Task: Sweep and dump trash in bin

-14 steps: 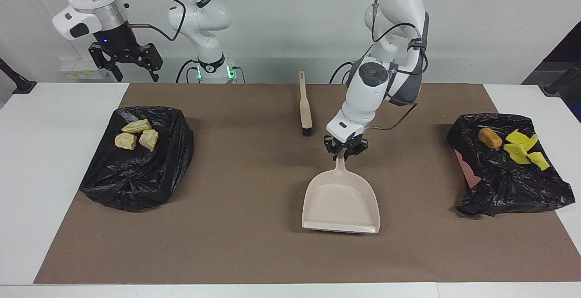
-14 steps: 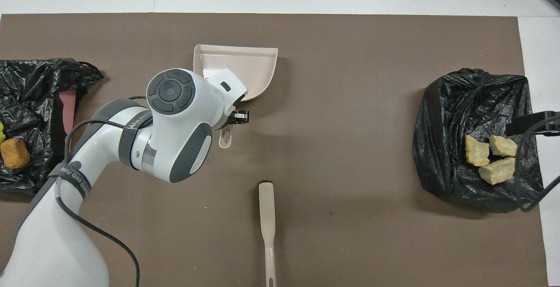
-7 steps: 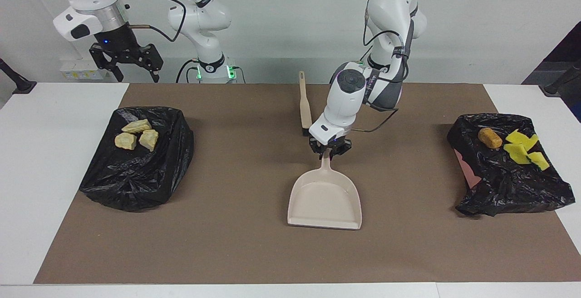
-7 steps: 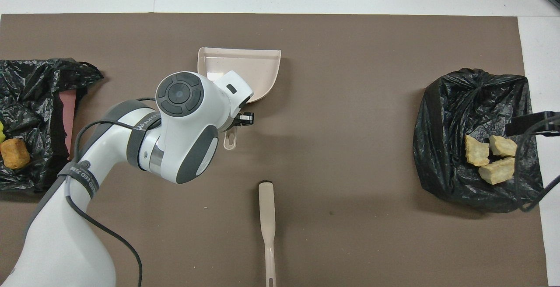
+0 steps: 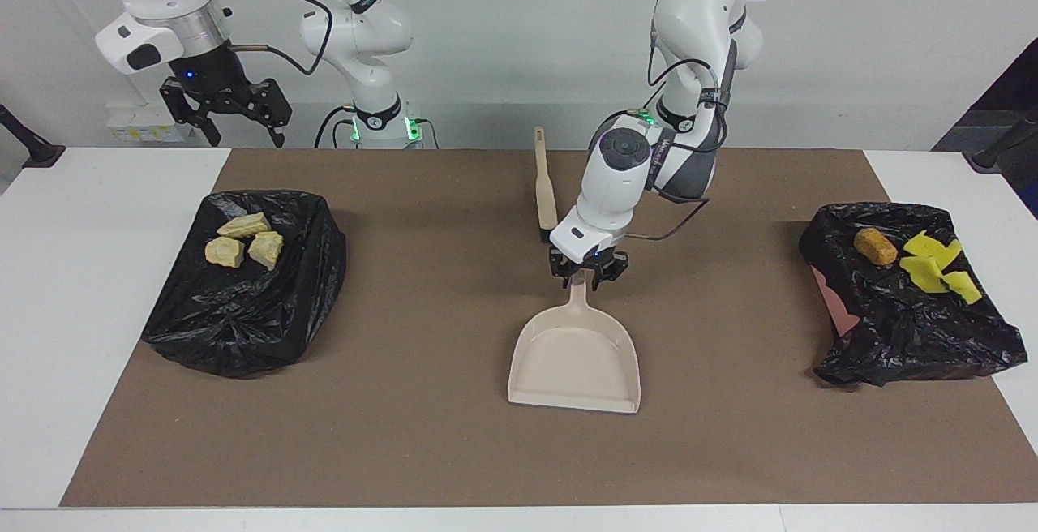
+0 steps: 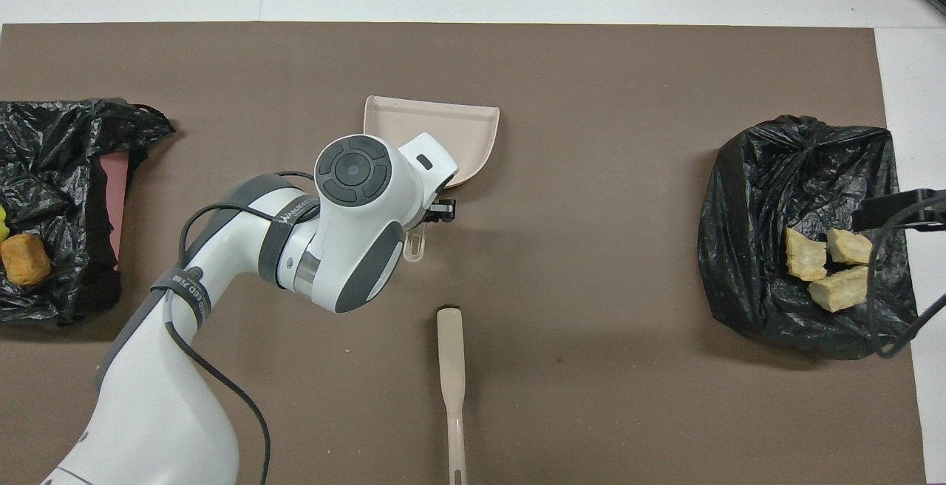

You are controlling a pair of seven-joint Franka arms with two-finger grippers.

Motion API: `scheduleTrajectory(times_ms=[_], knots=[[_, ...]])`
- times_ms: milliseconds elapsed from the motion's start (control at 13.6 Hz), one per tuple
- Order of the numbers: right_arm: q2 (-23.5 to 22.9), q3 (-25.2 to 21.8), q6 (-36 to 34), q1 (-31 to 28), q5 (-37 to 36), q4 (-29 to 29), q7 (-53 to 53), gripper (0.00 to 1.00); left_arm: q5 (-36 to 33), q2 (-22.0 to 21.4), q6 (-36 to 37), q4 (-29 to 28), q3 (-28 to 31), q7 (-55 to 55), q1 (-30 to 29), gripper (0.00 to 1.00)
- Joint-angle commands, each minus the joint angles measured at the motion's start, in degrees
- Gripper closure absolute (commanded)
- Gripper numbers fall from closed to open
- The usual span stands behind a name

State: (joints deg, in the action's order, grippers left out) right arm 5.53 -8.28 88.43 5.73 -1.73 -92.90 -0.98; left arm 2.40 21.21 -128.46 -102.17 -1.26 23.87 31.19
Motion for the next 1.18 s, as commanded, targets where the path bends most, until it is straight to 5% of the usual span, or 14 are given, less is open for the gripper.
scheduleTrajectory(times_ms=[0, 809, 1103], knots=[[1.50, 0.19, 0.78, -0.01, -0.29, -1.67, -0.51, 0.00, -2.04, -1.51, 0.85, 0.48, 1.00, -0.14, -0.94, 0.00], [1.50, 0.28, 0.69, -0.01, -0.29, -1.76, -0.42, 0.00, -4.50, -15.65, 14.81, 1.18, 1.96, -16.31, -15.35, 0.00], [1.50, 0.28, 0.69, -0.01, -0.29, -1.76, -0.42, 0.00, -4.51, -17.07, 24.37, 8.36, 2.93, -23.94, -19.83, 0.00]])
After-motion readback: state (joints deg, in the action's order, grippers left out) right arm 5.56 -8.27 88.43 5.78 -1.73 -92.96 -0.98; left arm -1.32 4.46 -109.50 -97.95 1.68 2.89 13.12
